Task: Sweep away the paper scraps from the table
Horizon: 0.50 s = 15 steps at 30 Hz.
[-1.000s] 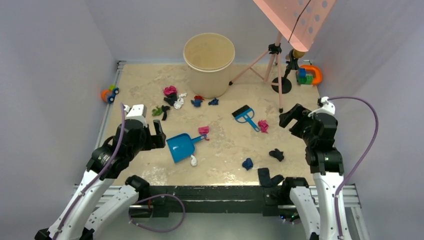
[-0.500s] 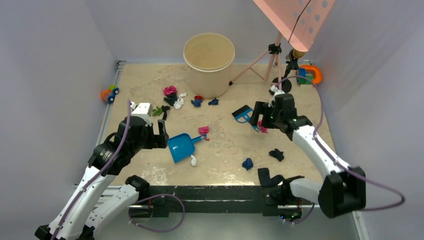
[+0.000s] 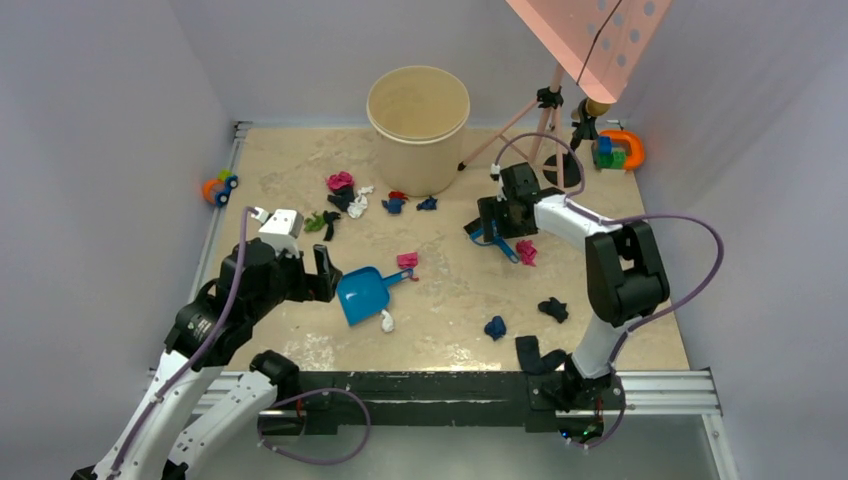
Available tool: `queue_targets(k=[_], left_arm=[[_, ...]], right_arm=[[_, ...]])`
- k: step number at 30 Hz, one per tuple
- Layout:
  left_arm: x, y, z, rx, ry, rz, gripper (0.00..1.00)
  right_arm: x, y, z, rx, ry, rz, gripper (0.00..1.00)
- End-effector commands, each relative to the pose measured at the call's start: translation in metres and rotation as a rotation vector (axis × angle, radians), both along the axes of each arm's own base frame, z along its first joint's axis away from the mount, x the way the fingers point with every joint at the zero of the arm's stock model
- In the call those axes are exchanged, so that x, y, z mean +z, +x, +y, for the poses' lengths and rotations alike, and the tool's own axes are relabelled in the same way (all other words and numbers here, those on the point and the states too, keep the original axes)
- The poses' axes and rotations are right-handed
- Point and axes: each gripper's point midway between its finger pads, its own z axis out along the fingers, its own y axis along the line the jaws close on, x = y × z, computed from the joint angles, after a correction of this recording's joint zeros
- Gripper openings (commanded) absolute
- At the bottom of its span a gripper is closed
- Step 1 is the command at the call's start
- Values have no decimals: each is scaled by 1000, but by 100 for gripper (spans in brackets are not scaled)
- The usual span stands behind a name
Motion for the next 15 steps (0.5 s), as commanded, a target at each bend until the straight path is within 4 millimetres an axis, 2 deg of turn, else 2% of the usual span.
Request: queue_targets(k=[1, 4, 8, 11, 15], left_arm=[[7, 5, -4, -22, -5, -34, 100], [7, 5, -4, -19, -6, -35, 100], [7, 5, -4, -19, -5, -33, 100], [6, 6, -4, -20, -3, -28, 100], [5, 6, -4, -19, 1, -24, 99]], right_arm=[[-5, 7, -2, 17, -37, 19, 80], [-18, 1, -3, 4, -36, 47, 79], [-31, -7, 2, 5, -14, 74, 68], [-34, -12, 20, 45, 28, 103, 51], [-32, -19, 36, 76, -19, 102, 34]])
